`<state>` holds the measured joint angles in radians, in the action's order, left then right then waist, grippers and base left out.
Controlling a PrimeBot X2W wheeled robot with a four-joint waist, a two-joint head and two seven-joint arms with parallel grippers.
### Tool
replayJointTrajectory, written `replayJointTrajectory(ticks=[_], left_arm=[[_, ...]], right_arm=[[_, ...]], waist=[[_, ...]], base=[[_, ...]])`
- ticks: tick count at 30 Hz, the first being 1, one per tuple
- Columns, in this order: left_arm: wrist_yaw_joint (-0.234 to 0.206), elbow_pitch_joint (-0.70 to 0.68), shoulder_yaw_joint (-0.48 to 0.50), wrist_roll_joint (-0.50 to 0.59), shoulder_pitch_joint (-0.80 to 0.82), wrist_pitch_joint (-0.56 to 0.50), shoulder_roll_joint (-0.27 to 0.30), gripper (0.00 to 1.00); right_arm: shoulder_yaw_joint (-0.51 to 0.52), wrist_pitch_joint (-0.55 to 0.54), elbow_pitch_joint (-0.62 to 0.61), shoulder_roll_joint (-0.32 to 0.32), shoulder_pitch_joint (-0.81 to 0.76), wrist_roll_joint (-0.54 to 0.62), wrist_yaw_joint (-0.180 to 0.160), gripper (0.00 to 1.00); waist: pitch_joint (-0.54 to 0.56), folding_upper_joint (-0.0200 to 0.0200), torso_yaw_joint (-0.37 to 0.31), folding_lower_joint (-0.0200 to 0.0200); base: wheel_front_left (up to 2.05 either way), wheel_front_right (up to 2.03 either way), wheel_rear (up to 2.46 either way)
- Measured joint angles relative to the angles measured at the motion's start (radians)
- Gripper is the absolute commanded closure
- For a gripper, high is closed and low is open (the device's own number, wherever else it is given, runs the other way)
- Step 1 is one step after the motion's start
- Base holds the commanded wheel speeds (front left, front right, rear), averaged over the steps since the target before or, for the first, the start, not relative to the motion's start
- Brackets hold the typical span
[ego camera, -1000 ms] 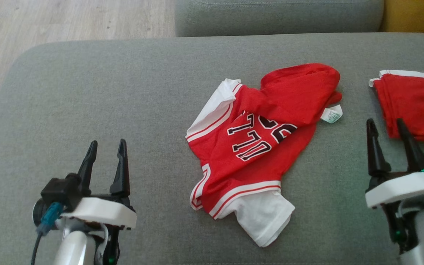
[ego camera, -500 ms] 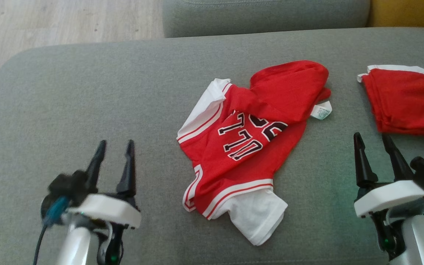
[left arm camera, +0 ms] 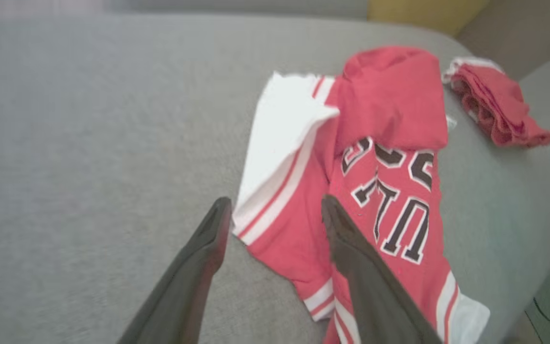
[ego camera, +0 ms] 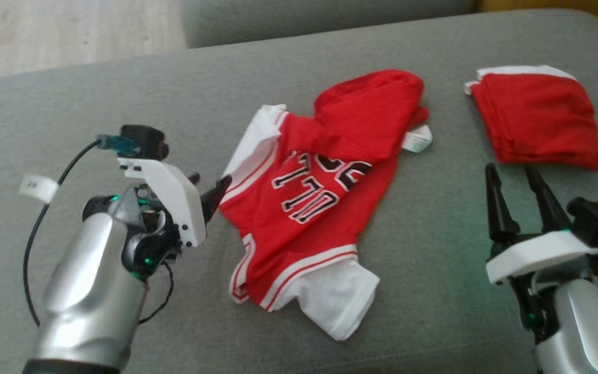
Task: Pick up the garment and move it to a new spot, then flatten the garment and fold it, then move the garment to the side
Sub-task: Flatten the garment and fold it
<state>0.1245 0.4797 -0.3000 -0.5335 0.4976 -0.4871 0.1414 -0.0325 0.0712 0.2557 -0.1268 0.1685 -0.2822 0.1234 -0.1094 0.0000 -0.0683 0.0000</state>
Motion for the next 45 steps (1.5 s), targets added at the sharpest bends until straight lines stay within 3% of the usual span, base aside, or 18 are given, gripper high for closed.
replayJointTrajectory(ticks=[6, 17, 19, 20, 26, 30, 36, 45], left_arm=[[0.000, 0.148, -0.087, -0.113, 0.070, -0.151, 0.058, 0.00], [0.000, 0.271, -0.175, -0.197, 0.164, -0.198, 0.090, 0.00], [0.004, 0.285, -0.186, -0.210, 0.174, -0.196, 0.094, 0.77], [0.006, 0.294, -0.198, -0.211, 0.179, -0.190, 0.097, 1.00], [0.007, 0.301, -0.277, -0.217, 0.217, -0.161, 0.126, 1.00], [0.007, 0.305, -0.305, -0.208, 0.281, -0.160, 0.188, 1.00], [0.005, 0.363, -0.308, -0.136, 0.390, -0.075, 0.270, 1.00], [-0.084, 0.502, -0.340, 0.000, 0.508, 0.085, 0.331, 1.00]], right_arm=[[-0.017, 0.010, 0.020, 0.012, 0.044, -0.017, 0.000, 0.00], [-0.021, 0.026, 0.051, 0.013, 0.060, -0.029, 0.000, 0.00], [-0.021, 0.028, 0.056, 0.013, 0.072, -0.029, 0.000, 0.00], [-0.022, 0.032, 0.057, 0.013, 0.074, -0.029, 0.000, 0.00], [-0.026, 0.035, 0.063, 0.013, 0.074, -0.029, 0.000, 0.00], [-0.031, 0.035, 0.057, 0.008, 0.075, -0.029, 0.000, 0.00], [-0.051, 0.034, 0.041, -0.008, 0.103, -0.037, 0.000, 0.00], [-0.079, 0.033, 0.035, -0.013, 0.134, -0.050, 0.000, 0.00]], waist=[[-0.031, 0.0000, -0.066, 0.0000], [-0.071, 0.0000, -0.133, 0.0000], [-0.073, 0.0000, -0.135, 0.0000], [-0.074, 0.0000, -0.135, 0.0000], [-0.073, 0.0000, -0.125, 0.0000], [-0.083, 0.0000, -0.123, 0.0000], [-0.118, 0.0000, -0.135, 0.0000], [-0.171, 0.0000, -0.178, 0.0000]], base=[[0.00, 0.00, 0.00], [0.00, 0.00, 0.00], [0.00, 0.00, 0.00], [0.00, 0.00, 0.00], [0.00, 0.00, 0.00], [0.00, 0.00, 0.00], [0.00, 0.00, 0.00], [0.00, 0.00, 0.00]])
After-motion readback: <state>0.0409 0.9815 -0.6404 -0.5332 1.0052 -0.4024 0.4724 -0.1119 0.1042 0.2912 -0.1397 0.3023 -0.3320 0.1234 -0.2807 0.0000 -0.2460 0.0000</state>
